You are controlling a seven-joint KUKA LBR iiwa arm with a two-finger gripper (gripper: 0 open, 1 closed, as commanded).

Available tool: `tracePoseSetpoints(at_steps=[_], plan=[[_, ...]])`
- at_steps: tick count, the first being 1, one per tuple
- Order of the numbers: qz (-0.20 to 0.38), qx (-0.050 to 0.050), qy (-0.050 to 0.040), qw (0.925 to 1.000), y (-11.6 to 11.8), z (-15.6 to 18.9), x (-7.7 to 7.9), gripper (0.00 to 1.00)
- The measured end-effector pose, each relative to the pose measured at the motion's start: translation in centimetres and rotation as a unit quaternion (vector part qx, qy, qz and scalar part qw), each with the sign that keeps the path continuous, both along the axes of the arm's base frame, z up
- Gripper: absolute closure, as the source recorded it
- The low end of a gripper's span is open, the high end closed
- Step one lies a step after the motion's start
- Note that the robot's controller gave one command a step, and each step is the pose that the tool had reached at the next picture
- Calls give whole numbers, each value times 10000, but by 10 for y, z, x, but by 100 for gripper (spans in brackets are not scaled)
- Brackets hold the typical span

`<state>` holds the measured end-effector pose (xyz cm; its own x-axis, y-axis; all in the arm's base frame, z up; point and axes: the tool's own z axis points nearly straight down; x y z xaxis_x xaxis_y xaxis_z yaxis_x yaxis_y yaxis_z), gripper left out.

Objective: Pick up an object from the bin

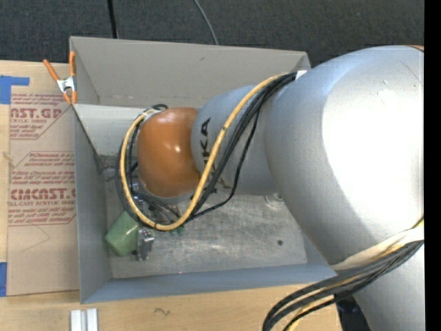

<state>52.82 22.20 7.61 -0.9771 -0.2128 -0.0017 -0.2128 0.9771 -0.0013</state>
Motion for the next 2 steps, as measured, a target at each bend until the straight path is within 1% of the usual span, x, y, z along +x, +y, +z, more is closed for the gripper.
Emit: tracePoseSetpoints(at_steps=[1,2], plan=[[-7,2,-2,10000,0,0,-1,100],[295,14,-36,9996,-32,159,10,100]])
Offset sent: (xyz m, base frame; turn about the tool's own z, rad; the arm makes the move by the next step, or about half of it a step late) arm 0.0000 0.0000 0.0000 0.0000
